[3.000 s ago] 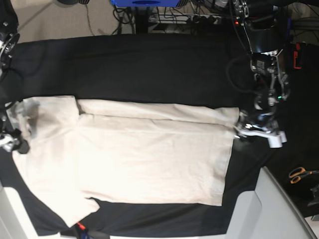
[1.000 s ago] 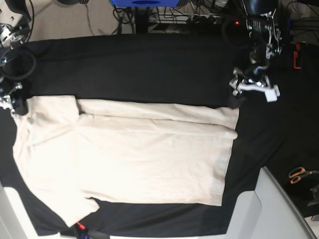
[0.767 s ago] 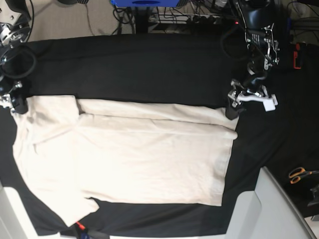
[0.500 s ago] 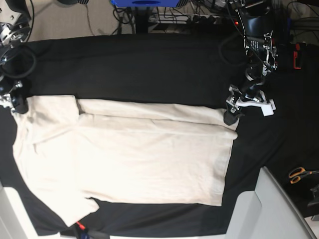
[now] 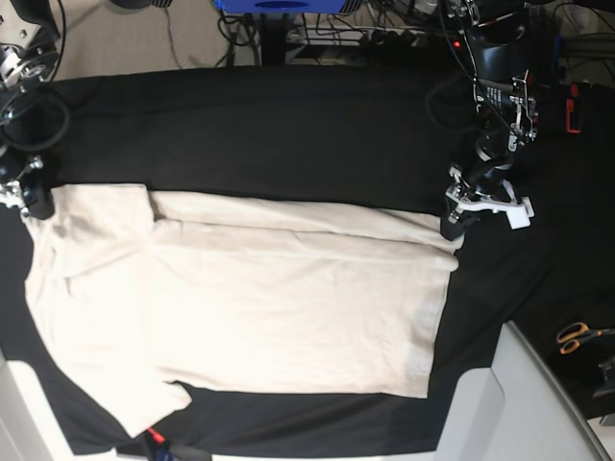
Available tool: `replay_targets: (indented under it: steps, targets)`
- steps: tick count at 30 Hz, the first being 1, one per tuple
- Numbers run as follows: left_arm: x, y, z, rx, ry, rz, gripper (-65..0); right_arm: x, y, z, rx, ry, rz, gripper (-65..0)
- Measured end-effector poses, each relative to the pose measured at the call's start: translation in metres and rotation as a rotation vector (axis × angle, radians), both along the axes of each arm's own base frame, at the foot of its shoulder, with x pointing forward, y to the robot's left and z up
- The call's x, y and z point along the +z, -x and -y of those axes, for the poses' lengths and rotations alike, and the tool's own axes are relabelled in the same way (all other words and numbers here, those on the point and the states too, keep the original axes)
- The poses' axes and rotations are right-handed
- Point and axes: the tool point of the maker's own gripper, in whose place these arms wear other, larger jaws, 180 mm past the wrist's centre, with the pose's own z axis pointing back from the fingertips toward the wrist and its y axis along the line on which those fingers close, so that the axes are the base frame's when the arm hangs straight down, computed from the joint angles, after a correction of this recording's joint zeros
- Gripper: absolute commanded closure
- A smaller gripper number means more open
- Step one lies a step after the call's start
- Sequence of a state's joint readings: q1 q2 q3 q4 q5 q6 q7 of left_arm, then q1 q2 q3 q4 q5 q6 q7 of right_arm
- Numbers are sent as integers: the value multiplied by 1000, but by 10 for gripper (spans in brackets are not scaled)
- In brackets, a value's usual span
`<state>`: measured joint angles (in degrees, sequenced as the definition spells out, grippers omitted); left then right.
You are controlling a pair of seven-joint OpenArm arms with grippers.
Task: Fold the T-shirt properly
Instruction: 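Release the folded edge and regrasp the folded shirt edge with both grippers, then drag the folded shirt toward the robot with both grippers, then release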
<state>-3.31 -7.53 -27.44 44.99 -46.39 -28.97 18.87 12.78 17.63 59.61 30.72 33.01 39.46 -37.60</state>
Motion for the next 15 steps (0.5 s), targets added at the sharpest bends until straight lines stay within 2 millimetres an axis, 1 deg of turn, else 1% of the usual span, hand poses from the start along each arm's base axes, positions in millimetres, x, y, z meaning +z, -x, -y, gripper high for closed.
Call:
replay_targets:
  steps: [2, 5, 8, 12, 15]
  targets:
    - [2, 2, 0, -14, -9, -4, 0, -1, 3, -3, 22, -10, -17, -2]
    - [2, 20, 6, -51, -38, -14, 0, 5, 3, 3, 34, 29, -12, -2]
    - [-4, 39, 16, -113, -81, -78, 0, 16, 9, 17, 46, 92, -10, -2]
    - [-1, 57, 23, -160, -90, -105, 0, 20, 14, 17, 102, 111, -43, -2]
    - [2, 69, 22, -178, -114, -116, 0, 23, 19, 18, 127, 127, -59, -2]
